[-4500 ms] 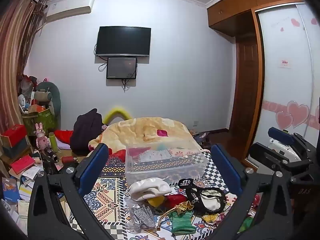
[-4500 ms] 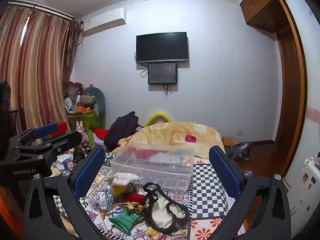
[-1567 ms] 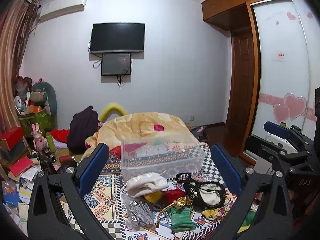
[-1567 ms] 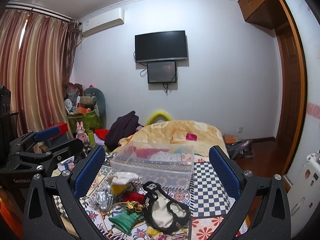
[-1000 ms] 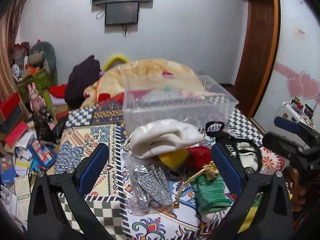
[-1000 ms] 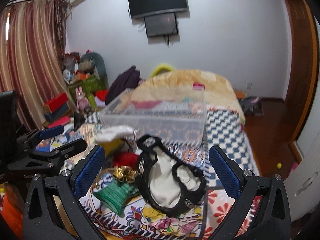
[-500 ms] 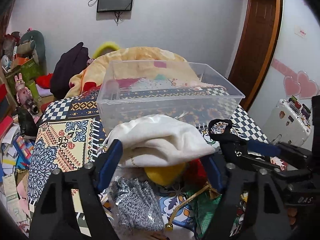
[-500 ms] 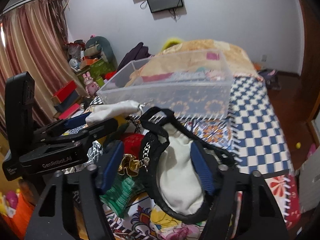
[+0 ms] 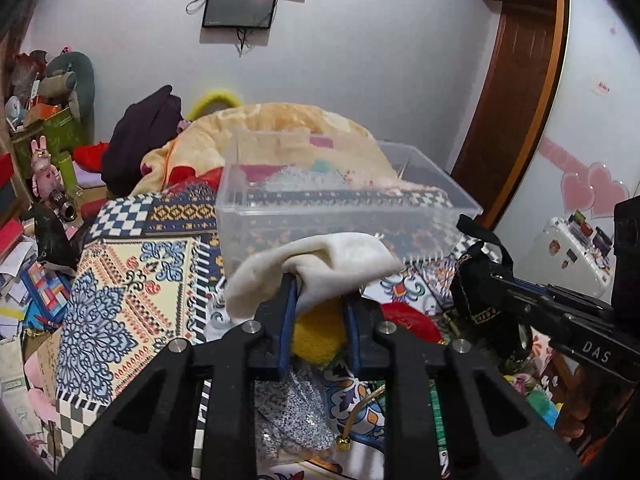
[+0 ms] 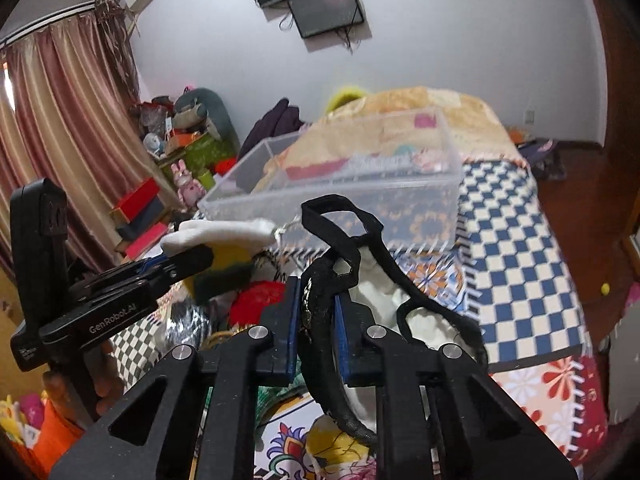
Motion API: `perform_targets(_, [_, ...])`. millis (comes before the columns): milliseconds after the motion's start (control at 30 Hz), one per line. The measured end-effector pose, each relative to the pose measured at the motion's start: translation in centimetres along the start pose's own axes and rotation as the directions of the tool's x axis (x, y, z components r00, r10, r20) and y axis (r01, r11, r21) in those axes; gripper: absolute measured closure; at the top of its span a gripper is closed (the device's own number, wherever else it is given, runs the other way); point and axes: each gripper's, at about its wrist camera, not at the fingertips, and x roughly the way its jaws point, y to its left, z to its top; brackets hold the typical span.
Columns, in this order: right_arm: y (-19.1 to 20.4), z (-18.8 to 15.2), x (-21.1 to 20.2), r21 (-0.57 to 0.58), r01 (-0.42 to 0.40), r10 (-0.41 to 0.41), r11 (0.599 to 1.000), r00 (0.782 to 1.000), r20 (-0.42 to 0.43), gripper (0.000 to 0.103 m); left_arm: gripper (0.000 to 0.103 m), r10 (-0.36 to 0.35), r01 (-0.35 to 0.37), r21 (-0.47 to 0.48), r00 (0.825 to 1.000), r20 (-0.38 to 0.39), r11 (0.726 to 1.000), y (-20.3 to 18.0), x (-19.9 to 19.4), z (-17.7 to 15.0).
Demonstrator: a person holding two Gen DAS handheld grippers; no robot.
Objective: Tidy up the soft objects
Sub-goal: 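Lift the white cloth with the left tool while the right tool carries the black bag toward the box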
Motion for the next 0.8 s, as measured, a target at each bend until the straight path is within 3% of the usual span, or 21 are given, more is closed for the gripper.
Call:
perform_targets(333, [-0.3,2.7,-2.6,-0.014,0.031,-0.029,0.999,0.991,0.129,0.092,0.084,-0.018,0.017,0.007,0.998,0.055,1.0,-0.2,-2.3,1.6])
perform_targets(533, [-0.2,3.5,-2.6,-0.028,0.032,-0.027,0.999,0.988,0.15,0.092,0.083,-0.043,0.043,0.009,0.998,-0.04,0.999,0.3,-1.2,0.9])
perform_targets(600, [-0.1,3.4,-2.4,-0.036,0.032,-0.026,0.999,0.989,0.148,0.092,0.079,-0.03,0.032,0.024,0.997,-0.073,0.999,0.2,-0.8,0.3])
perform_targets(667, [-0.1,3.3,-2.2,-0.039,0.03,-0.024,0.999,0.989,0.144,0.092,0.059,-0.028,0.031,0.025,0.995,-0.095,0.999,0.1,-0.5,0.0])
perform_targets(800, [0.2,3.6,-2.1,-0.05,0.028,-0.02,0.998,0.988,0.151,0.093,0.054,-0.055,0.056,0.001,0.994,-0.096,0.998,0.0,-0.4,0.4])
